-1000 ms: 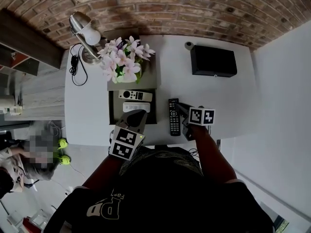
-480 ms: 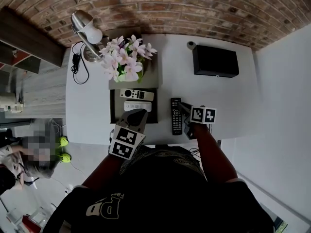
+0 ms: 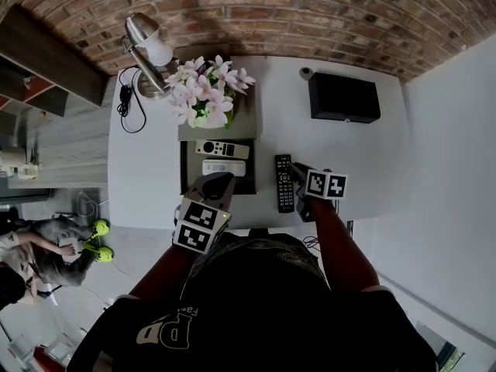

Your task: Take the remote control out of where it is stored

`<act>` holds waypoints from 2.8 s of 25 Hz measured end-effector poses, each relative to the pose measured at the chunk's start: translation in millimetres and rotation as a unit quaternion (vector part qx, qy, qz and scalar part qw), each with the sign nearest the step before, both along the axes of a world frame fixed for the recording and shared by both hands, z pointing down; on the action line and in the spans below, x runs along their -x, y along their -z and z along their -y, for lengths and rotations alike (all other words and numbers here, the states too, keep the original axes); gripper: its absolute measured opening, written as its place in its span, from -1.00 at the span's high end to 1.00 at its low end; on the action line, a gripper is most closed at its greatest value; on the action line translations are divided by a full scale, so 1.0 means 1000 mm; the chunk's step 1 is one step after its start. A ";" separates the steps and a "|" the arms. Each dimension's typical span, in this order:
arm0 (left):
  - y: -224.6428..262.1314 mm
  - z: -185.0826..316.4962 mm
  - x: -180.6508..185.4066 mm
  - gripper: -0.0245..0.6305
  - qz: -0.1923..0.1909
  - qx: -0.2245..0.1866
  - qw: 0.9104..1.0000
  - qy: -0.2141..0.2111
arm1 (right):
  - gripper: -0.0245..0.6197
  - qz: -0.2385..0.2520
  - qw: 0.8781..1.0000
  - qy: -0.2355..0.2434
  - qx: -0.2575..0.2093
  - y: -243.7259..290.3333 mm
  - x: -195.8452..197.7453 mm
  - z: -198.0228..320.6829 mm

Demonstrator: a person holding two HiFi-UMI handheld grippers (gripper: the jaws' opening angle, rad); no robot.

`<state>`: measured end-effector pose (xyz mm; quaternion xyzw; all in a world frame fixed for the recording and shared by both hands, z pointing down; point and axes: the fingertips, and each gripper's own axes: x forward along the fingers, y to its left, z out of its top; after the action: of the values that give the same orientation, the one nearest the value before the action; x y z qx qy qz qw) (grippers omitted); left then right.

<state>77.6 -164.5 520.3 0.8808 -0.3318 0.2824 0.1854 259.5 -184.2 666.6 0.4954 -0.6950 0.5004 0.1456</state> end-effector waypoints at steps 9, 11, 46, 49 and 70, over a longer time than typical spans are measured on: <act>0.016 -0.004 0.022 0.91 -0.015 -0.018 1.000 0.008 | 0.67 -0.030 0.996 0.002 -0.083 0.057 0.013 -0.004; 0.020 -0.004 0.027 0.90 -0.020 -0.025 0.999 0.011 | 0.86 -0.035 0.993 0.023 -0.108 0.075 0.027 -0.008; 0.014 -0.003 0.148 0.91 -0.022 -0.020 0.997 0.076 | 0.73 -0.252 0.861 0.404 -0.178 0.064 0.226 -0.009; 0.014 -0.003 0.163 0.91 -0.021 -0.019 0.995 0.092 | 0.46 -0.297 0.820 0.464 -0.158 0.037 0.234 -0.006; 0.007 -0.010 0.209 0.90 -0.029 -0.009 0.987 0.156 | 0.27 -0.337 0.721 0.600 -0.080 -0.020 0.238 0.008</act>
<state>-131.0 -154.3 513.5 0.8279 -0.4619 0.2216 0.2283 21.9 -192.5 686.2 0.1204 -0.7893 0.0504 0.6000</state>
